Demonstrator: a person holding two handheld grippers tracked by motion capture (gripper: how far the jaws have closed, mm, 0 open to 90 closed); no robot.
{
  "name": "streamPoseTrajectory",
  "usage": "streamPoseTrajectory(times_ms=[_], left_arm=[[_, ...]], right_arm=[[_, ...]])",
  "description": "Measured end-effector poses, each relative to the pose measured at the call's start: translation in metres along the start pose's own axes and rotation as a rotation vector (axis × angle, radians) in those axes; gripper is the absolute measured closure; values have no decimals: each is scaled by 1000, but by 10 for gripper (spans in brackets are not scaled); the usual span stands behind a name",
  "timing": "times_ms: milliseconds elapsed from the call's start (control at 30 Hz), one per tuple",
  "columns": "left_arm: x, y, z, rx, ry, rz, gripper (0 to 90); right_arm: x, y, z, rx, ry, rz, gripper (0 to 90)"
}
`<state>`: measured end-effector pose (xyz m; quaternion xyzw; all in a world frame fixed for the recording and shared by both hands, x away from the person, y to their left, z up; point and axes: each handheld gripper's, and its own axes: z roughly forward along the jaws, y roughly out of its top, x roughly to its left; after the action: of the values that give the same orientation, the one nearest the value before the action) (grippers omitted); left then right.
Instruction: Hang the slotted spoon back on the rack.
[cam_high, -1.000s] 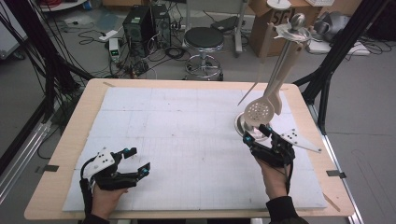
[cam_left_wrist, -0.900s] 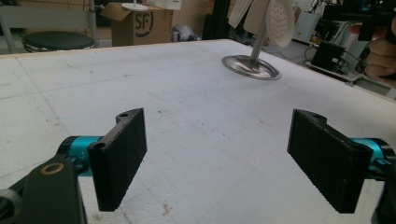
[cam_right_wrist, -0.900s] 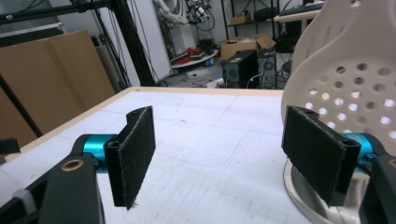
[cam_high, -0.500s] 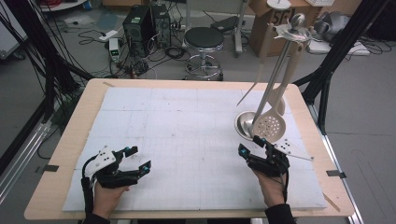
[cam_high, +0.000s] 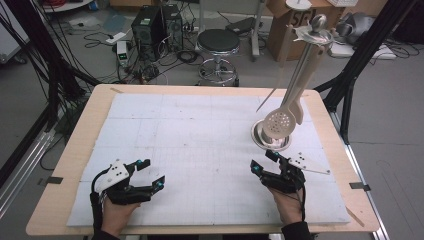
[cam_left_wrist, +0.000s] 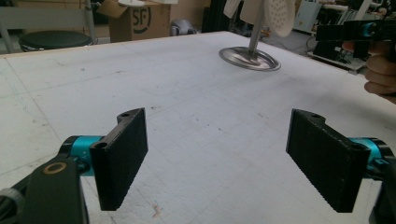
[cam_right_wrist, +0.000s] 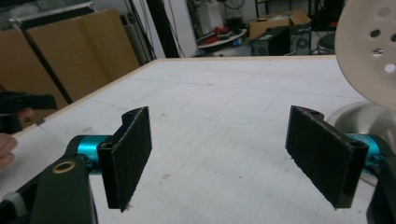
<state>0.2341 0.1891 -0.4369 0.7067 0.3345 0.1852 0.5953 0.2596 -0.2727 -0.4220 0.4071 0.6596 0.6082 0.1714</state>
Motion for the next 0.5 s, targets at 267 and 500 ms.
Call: streamPoseTrajectory(times_ms=[267,500], left_arm=[[0,-1,1,2,4,0,211],[1,-1,0,-2,4,-1,210]], right_arm=[[3,-6,1,27,15,-18,222],[5,-8,2,35,29,-24,221]])
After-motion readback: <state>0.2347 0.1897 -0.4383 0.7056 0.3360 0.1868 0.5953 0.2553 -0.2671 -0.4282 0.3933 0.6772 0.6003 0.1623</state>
